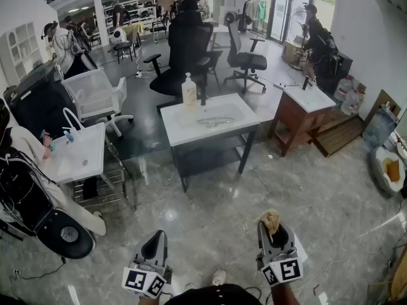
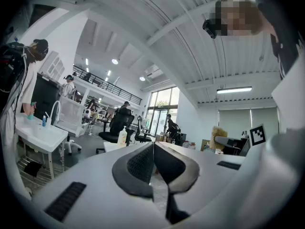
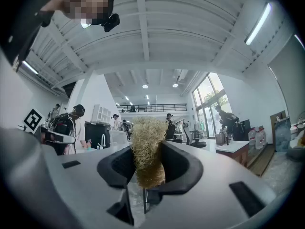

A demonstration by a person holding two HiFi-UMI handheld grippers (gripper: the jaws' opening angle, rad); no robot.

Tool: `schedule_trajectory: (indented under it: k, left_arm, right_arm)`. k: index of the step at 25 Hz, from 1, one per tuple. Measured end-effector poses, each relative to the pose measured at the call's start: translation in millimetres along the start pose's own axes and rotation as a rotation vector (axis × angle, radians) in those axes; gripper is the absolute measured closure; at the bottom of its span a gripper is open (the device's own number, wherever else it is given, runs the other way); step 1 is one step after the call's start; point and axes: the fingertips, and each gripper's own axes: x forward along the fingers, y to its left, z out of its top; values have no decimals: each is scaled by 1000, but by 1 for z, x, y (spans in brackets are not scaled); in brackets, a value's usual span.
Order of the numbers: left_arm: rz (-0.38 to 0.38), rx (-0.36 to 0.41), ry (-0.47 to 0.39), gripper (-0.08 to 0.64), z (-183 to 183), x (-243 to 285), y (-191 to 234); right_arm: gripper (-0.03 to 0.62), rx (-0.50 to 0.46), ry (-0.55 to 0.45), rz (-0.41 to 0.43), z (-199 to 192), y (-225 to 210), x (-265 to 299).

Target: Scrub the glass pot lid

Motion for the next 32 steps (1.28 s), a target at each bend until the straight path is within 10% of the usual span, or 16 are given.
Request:
schedule_trajectory:
  k: [32]
  left_arm:
    - [1, -29, 21, 534, -25, 110, -6]
  right_arm:
    - [443, 37, 9, 42, -28, -68, 72]
